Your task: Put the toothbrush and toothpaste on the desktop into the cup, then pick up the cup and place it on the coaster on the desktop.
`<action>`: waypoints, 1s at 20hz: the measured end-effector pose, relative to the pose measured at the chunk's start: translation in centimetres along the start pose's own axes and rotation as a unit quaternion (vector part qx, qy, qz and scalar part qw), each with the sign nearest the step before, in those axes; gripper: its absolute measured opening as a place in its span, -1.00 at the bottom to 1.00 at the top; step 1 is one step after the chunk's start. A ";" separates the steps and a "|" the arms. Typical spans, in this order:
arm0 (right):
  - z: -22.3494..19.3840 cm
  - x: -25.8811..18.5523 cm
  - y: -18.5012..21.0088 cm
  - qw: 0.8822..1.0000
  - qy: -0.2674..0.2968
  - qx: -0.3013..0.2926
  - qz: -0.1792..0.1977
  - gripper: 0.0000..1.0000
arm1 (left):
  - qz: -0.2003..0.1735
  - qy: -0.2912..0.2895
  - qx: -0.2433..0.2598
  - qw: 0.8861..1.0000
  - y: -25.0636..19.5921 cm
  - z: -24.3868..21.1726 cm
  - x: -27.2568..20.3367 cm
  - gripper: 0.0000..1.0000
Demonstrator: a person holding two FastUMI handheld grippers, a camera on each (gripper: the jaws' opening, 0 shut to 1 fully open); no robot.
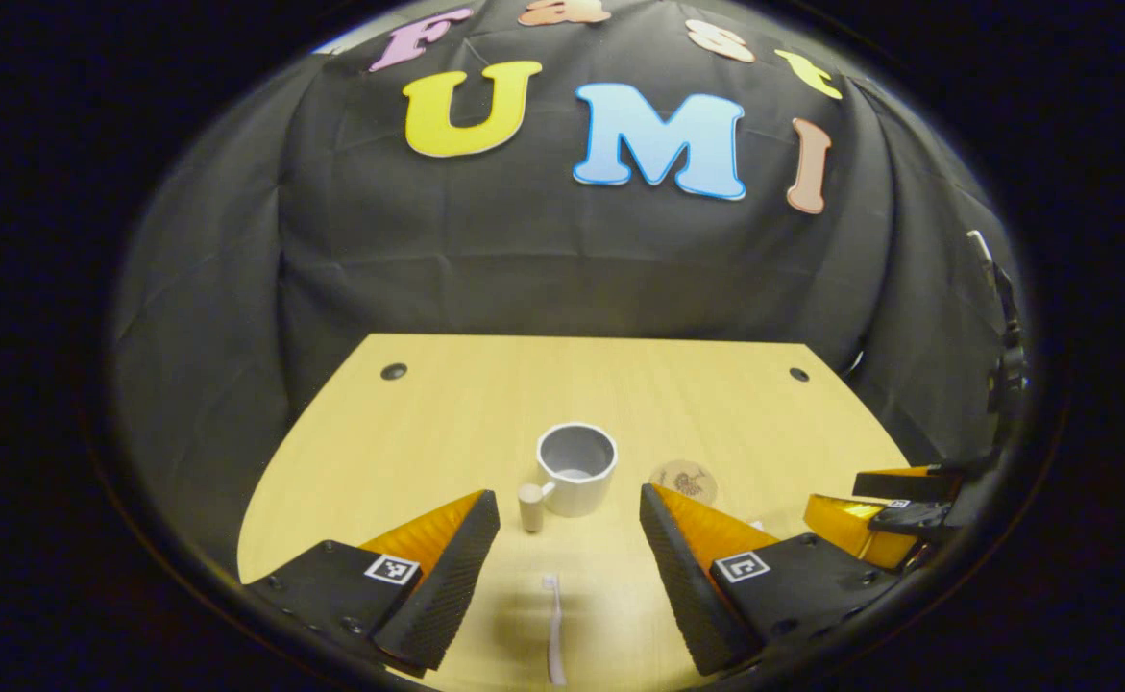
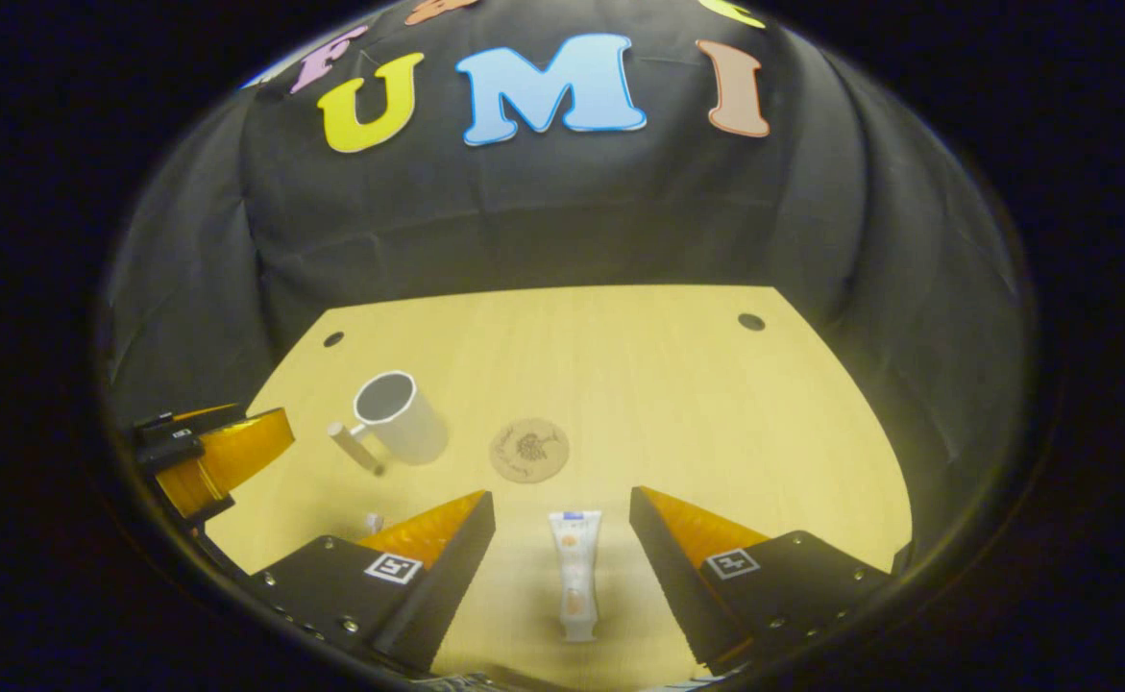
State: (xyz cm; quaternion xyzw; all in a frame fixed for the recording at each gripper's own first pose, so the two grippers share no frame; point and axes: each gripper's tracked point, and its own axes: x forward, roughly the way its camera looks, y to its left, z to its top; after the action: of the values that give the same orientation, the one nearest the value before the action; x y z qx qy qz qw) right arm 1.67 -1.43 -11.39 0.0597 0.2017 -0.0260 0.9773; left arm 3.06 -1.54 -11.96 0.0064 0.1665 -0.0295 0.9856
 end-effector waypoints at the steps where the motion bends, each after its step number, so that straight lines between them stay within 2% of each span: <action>1: -0.8 0.4 -0.1 1.000 0.016 0.003 -0.001 0.83 | 0.000 0.014 0.000 1.000 0.0 -0.8 0.3 0.99; 2: -1.7 0.7 -0.4 0.999 0.031 0.006 -0.001 0.84 | -0.001 0.028 0.001 1.000 0.0 -1.8 0.6 0.92; 4: -3.5 1.5 -0.7 0.998 0.063 0.012 -0.003 0.85 | -0.008 0.059 -0.003 0.998 -0.2 -3.9 1.1 0.99; 8: -6.8 3.0 -1.4 0.992 0.122 0.027 -0.009 0.85 | -0.005 0.132 -0.023 0.991 0.2 -8.7 1.9 0.99; 10: -8.4 3.4 -1.9 0.988 0.151 0.028 -0.012 0.86 | -0.001 0.175 -0.029 0.984 0.6 -11.3 2.0 0.86; 11: -9.0 3.6 -1.9 0.986 0.163 0.030 -0.012 0.86 | 0.004 0.193 -0.031 0.981 0.7 -12.4 2.2 1.00; 14: -11.0 4.6 -1.4 0.981 0.193 0.037 -0.007 0.87 | 0.014 0.249 -0.030 0.968 1.4 -16.2 2.1 0.89; 16: -11.9 4.9 -1.3 0.978 0.207 0.037 -0.006 0.83 | 0.021 0.276 -0.033 0.960 1.9 -18.3 2.2 0.89; 17: -12.3 5.0 -1.3 0.976 0.213 0.035 -0.006 0.86 | 0.024 0.286 -0.033 0.957 2.3 -18.9 2.2 1.00; 20: -13.1 5.4 -1.2 0.973 0.228 0.029 -0.004 0.85 | 0.039 0.310 -0.027 0.950 2.9 -20.7 2.4 1.00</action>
State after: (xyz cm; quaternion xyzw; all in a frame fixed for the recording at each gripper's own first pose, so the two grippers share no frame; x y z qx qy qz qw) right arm 1.40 -1.06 -25.65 0.0919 0.4187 -0.0215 0.9032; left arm -1.28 1.67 -32.28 -0.0048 0.4641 0.0167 0.8856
